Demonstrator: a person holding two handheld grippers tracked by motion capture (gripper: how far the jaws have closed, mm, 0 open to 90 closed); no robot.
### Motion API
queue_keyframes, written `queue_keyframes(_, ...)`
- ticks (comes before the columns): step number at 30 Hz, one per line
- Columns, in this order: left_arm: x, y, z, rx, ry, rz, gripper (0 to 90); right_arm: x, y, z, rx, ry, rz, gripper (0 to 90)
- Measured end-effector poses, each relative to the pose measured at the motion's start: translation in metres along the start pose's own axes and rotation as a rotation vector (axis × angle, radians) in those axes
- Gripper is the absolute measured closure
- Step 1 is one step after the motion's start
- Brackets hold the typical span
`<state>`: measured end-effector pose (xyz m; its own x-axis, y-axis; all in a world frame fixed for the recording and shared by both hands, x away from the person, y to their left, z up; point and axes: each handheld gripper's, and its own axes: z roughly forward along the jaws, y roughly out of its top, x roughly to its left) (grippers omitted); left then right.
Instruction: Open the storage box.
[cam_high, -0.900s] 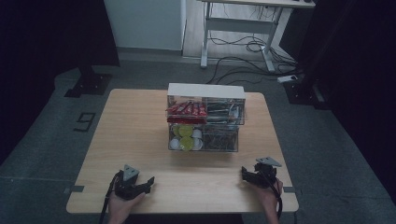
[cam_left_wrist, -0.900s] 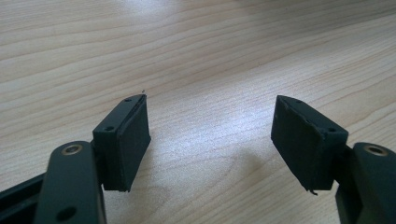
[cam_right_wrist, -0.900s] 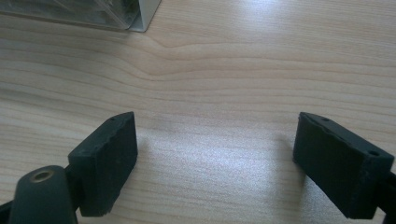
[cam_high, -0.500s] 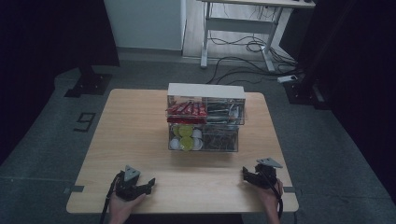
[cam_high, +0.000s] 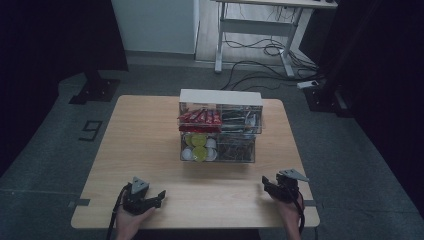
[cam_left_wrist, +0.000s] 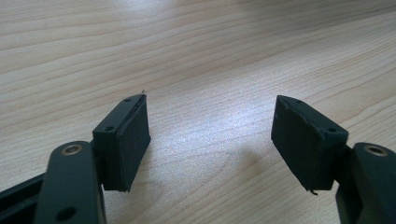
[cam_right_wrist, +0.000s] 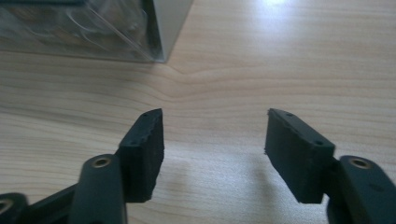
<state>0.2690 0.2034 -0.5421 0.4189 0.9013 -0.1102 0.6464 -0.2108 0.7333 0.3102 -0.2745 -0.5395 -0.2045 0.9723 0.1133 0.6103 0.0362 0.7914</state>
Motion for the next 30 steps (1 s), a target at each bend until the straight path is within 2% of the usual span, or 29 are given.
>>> queue_keyframes(4, 0.000, 0.000, 0.000, -0.001, 0.006, 0.001, 28.1, 0.001, 0.001, -0.003, -0.014, 0.014, 0.001, 42.8)
queue_keyframes(7, 0.000, 0.000, -0.001, -0.002, 0.009, 0.000, 28.2, 0.002, 0.003, -0.007, -0.037, 0.056, 0.010, 50.7)
queue_keyframes(9, 0.001, 0.000, -0.001, -0.003, 0.010, -0.001, 28.2, 0.002, 0.004, -0.008, -0.042, 0.063, 0.007, 52.8)
queue_keyframes(14, 0.002, 0.000, -0.001, -0.007, 0.004, -0.008, 28.2, 0.005, 0.008, -0.017, -0.081, 0.088, -0.006, 66.0)
queue_keyframes(23, 0.001, 0.000, -0.001, -0.004, -0.005, -0.011, 28.3, 0.010, 0.016, -0.031, -0.138, 0.120, -0.015, 78.6)
queue_keyframes(24, 0.001, 0.000, -0.001, -0.002, -0.007, -0.010, 28.3, 0.011, 0.017, -0.033, -0.155, 0.135, -0.014, 81.3)
queue_keyframes(30, 0.002, 0.000, -0.001, -0.001, -0.009, -0.011, 28.4, 0.016, 0.020, -0.039, -0.180, 0.177, -0.030, 88.6)
